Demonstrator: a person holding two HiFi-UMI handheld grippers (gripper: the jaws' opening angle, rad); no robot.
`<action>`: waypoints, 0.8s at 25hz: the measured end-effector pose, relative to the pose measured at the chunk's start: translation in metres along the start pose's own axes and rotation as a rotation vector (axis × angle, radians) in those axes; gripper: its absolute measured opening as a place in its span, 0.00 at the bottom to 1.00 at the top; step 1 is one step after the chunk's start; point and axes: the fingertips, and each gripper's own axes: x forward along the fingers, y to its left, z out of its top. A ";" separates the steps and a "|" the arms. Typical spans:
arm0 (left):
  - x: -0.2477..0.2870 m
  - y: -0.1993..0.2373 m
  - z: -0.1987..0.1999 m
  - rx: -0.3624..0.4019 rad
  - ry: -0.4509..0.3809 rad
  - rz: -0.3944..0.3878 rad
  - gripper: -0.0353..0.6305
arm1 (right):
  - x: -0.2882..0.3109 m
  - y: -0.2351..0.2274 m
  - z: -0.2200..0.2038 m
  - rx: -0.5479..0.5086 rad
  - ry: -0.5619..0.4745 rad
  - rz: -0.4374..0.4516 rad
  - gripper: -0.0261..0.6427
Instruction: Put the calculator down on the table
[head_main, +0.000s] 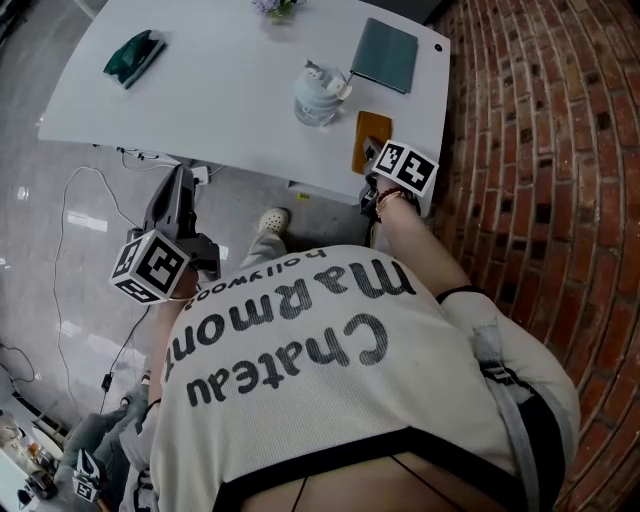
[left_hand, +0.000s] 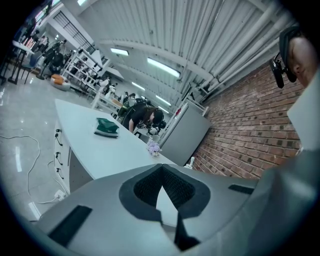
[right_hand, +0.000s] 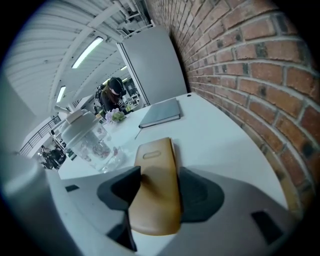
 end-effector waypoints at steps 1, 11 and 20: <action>0.001 -0.002 0.000 0.001 0.002 -0.004 0.06 | 0.001 0.000 0.000 0.002 0.005 0.005 0.42; 0.014 -0.022 -0.005 0.022 0.028 -0.052 0.06 | 0.001 0.001 0.000 -0.003 -0.022 0.043 0.40; 0.000 -0.043 -0.017 0.067 0.047 -0.074 0.06 | -0.005 -0.002 0.001 0.028 0.043 0.058 0.38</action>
